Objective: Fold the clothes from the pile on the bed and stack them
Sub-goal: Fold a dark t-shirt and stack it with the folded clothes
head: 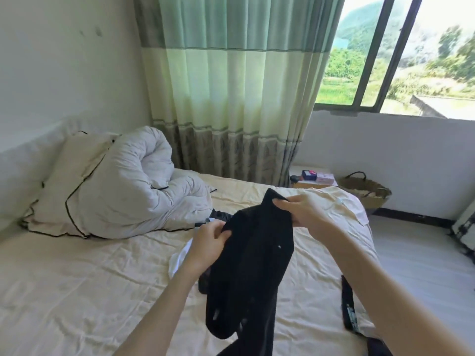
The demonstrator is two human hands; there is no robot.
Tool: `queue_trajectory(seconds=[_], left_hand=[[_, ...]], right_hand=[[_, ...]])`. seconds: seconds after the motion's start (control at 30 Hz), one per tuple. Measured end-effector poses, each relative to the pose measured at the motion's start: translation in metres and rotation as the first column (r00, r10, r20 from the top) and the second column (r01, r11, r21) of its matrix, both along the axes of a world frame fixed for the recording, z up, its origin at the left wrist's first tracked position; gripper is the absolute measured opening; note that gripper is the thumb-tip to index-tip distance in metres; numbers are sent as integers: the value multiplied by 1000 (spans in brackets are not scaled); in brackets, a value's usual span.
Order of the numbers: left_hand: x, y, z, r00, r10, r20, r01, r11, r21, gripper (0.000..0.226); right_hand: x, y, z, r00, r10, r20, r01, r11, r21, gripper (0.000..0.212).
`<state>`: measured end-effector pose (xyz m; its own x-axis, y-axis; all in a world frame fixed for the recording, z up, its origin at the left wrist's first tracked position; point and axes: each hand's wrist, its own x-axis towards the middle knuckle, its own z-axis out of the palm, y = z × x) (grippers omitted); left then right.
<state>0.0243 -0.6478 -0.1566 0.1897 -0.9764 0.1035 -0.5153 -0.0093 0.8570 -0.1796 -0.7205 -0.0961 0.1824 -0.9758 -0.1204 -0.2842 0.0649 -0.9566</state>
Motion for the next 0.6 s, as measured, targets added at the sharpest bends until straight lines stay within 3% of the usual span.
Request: queue_trajectory(seconds=[0.13, 0.27, 0.47, 0.53, 0.6], left_hand=[[32, 3, 40, 998, 53, -32, -53, 999, 0, 11], [44, 3, 74, 998, 63, -8, -63, 997, -49, 12], [36, 9, 89, 995, 90, 45, -83, 986, -142, 14], [21, 15, 84, 997, 70, 25, -63, 975, -214, 17], [4, 26, 76, 989, 95, 118, -44, 925, -377, 24]], right_hand=[[-26, 1, 18, 990, 70, 125, -73, 997, 20, 20], [-37, -1, 36, 970, 0, 242, -7, 1000, 26, 13], [-21, 1, 59, 974, 34, 225, -32, 999, -10, 7], [-3, 3, 64, 965, 49, 256, -51, 999, 2, 9], [17, 5, 68, 951, 74, 300, -80, 997, 9, 8]])
